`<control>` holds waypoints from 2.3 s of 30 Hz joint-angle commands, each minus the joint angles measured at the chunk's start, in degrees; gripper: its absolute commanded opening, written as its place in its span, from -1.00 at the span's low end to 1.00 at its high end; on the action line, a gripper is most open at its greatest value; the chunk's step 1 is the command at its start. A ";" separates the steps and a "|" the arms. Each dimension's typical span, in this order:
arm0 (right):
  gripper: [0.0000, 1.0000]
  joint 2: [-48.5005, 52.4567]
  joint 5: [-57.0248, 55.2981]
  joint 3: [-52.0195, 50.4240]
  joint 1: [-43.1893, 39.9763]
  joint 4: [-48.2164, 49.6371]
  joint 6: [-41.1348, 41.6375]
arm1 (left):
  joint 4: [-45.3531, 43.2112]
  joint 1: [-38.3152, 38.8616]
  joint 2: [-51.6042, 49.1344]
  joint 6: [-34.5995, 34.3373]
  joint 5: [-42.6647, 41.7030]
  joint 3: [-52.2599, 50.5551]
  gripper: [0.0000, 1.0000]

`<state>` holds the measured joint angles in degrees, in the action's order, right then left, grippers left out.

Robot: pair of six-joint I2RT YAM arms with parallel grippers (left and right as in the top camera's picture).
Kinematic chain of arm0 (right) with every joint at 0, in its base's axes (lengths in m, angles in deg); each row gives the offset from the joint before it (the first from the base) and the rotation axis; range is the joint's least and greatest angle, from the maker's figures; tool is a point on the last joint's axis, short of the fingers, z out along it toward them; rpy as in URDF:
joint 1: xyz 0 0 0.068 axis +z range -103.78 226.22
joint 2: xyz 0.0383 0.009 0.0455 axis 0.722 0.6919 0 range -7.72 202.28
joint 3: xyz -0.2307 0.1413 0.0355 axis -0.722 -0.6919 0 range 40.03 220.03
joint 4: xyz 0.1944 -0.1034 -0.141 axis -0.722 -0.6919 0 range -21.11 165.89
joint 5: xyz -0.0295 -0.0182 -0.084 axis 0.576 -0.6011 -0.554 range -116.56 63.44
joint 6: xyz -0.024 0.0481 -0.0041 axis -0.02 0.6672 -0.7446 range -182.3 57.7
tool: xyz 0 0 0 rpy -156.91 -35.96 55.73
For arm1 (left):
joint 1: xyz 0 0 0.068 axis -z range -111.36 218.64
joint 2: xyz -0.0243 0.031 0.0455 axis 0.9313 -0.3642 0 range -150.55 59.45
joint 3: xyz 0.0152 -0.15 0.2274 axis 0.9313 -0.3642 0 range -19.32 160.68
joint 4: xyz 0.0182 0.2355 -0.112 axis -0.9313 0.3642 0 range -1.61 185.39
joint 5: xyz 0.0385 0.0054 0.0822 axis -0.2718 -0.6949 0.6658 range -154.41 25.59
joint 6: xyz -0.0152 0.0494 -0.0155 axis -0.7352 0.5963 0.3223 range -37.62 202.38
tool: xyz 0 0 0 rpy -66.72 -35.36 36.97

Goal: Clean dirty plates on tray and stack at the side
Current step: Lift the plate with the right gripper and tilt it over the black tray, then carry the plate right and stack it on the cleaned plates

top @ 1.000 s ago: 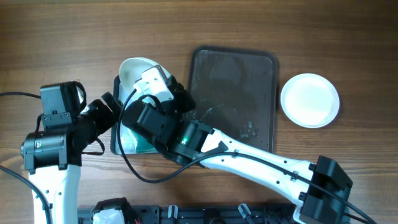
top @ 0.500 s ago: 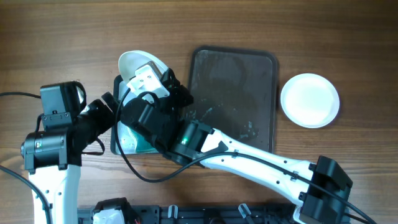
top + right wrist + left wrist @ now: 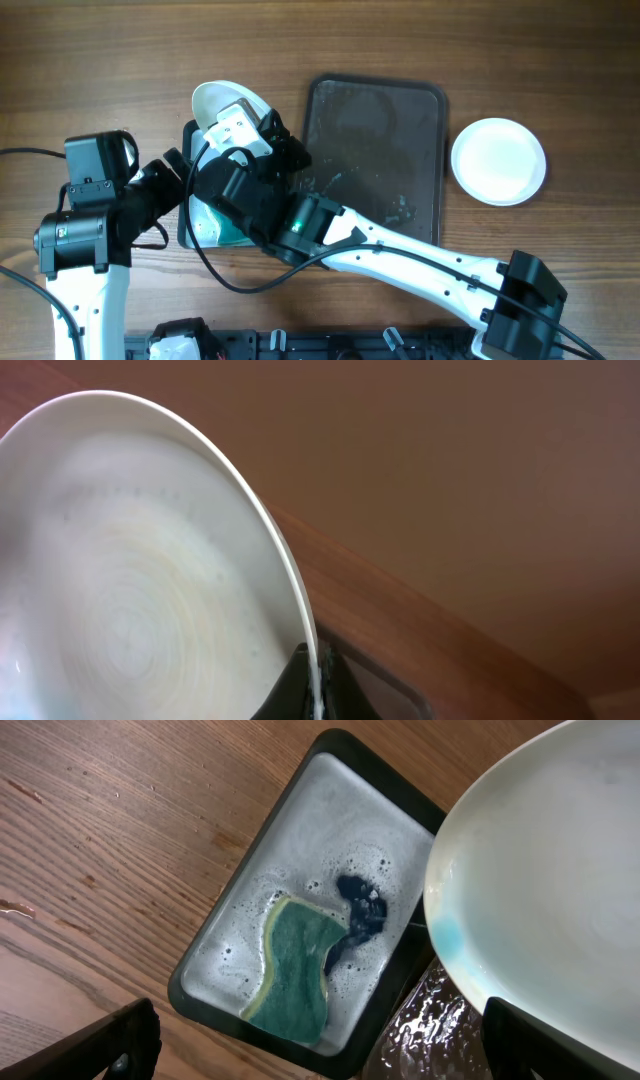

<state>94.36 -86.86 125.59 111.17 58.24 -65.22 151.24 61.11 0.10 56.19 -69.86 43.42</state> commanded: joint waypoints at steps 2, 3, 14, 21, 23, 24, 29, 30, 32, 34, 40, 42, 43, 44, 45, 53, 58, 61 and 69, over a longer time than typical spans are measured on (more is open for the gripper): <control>-0.91 -1.84 -1.66 1.36 0.13 0.52 -0.15 | 0.00 -0.33 0.22 0.72 0.57 0.66 1.00; -0.91 -1.84 -1.66 1.36 0.13 0.52 -0.17 | 0.00 -0.33 0.22 0.72 0.57 0.66 1.00; -0.91 -1.84 -1.64 1.36 0.13 0.79 -1.44 | 0.00 -0.33 0.22 0.70 0.57 0.66 1.00; -0.91 -1.81 -3.19 1.33 -1.22 5.77 -12.90 | 0.00 -0.33 0.22 0.72 0.57 0.66 1.00; -0.92 -1.88 -3.17 1.33 -1.49 7.43 -13.84 | 0.00 -0.33 0.22 0.72 0.57 0.66 1.00; -0.91 -1.88 -3.17 1.33 -1.42 7.91 -14.93 | 0.00 -0.33 0.22 0.72 0.57 0.66 1.00; -0.91 -1.88 -3.19 1.33 -1.20 12.11 -15.13 | 0.00 -0.33 0.22 0.72 0.57 0.66 1.00; -0.91 -1.88 -3.19 1.33 -1.20 12.70 -15.65 | 0.00 -0.33 0.22 0.72 0.57 0.66 1.00; -0.91 -1.86 -3.17 1.33 -1.11 13.70 -18.08 | 0.00 -0.33 0.22 0.70 0.57 0.66 1.00; -0.91 -1.86 -3.21 1.33 -1.01 13.81 -18.97 | 0.00 -0.33 0.22 0.72 0.57 0.66 1.00; -0.91 -1.86 -4.46 1.33 -1.01 14.25 -19.82 | 0.00 -0.33 0.22 0.72 0.57 0.66 1.00; -0.91 -1.86 -4.46 1.33 -1.20 14.36 -19.39 | 0.00 -0.33 0.22 0.72 0.57 0.66 1.00; -0.91 -1.86 -4.46 1.33 -1.22 14.36 -19.39 | 0.00 -0.33 0.22 0.72 0.57 0.66 1.00; -0.91 -1.86 -4.44 1.33 -1.22 14.38 -19.37 | 0.00 -0.33 0.22 0.72 0.57 0.66 1.00; -0.91 -1.86 -4.42 1.33 -1.22 14.43 -19.30 | 0.00 -0.33 0.22 0.72 0.57 0.66 1.00; -0.91 -1.86 -4.44 1.33 -1.29 13.68 -14.53 | 0.00 -0.33 0.22 0.72 0.57 0.66 1.00; -0.91 -1.86 1.73 1.33 -4.00 2.75 3.15 | 0.00 -0.33 0.22 0.72 0.57 0.66 1.00; -0.91 -1.86 21.57 1.33 -7.96 -8.79 19.04 | 0.00 -0.33 0.22 0.72 0.57 0.66 1.00; -0.91 -8.70 61.96 1.33 -24.06 -14.23 25.81 | 0.00 -0.33 0.22 0.72 0.57 0.66 1.00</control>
<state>93.44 -47.82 126.31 93.51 44.34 -45.72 151.31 61.11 0.10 56.19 -69.86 43.42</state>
